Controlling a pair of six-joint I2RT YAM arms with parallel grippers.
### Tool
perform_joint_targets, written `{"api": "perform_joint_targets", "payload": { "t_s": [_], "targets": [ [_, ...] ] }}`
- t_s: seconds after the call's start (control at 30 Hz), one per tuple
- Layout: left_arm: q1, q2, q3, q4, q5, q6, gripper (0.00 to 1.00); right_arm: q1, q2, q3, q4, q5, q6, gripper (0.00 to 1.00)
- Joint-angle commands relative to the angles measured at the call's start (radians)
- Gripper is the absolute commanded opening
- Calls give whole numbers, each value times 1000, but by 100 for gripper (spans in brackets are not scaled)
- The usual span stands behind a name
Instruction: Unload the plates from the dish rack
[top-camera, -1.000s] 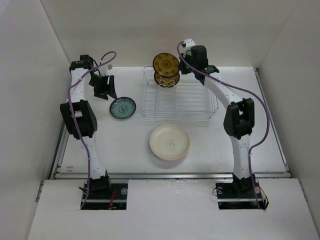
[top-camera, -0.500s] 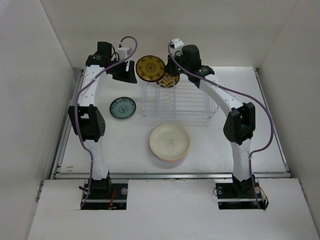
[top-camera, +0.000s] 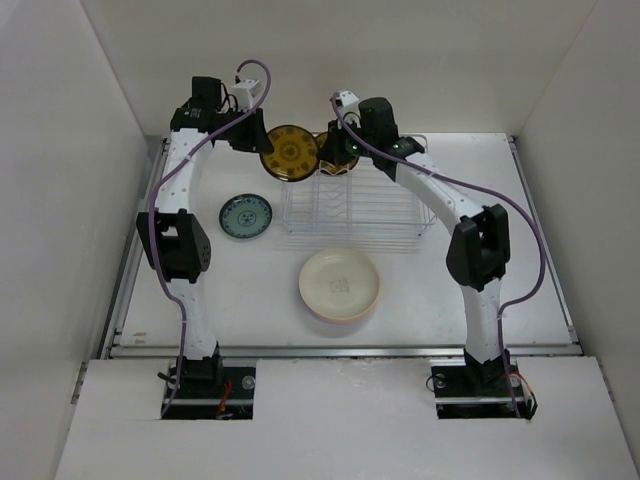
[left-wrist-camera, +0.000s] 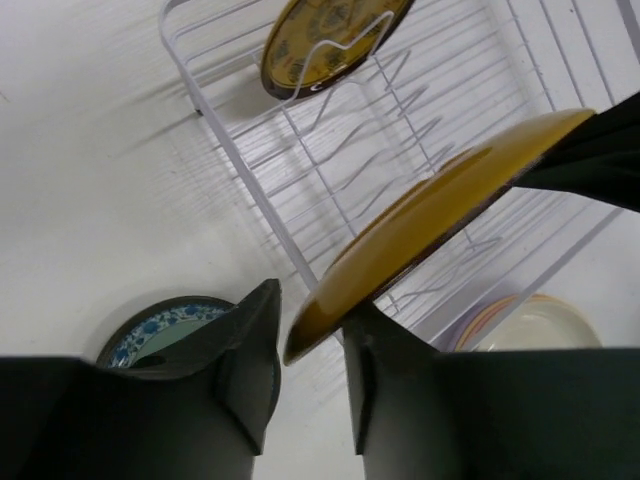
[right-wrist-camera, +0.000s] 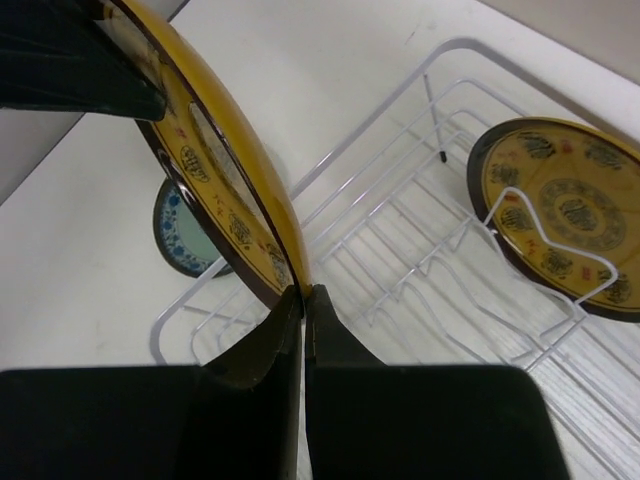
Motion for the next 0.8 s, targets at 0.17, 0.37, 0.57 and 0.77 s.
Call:
{"api": "perform_joint_targets", "payload": {
  "t_s": [0.17,0.37,0.57,0.77],
  "targets": [
    [0,-8,1,-53,168,-19,0,19,-28,27,52,-161,27,0],
    [141,-28,-31,7,320,-189,0,19,-28,46,52,-148,27,28],
    [272,-68,-92,26,291,-265,0,19,0,115,19,-34,38,77],
    [299,10,-82,-246,57,-61,0,-15,37,180,-29,253,61,83]
  ]
}}
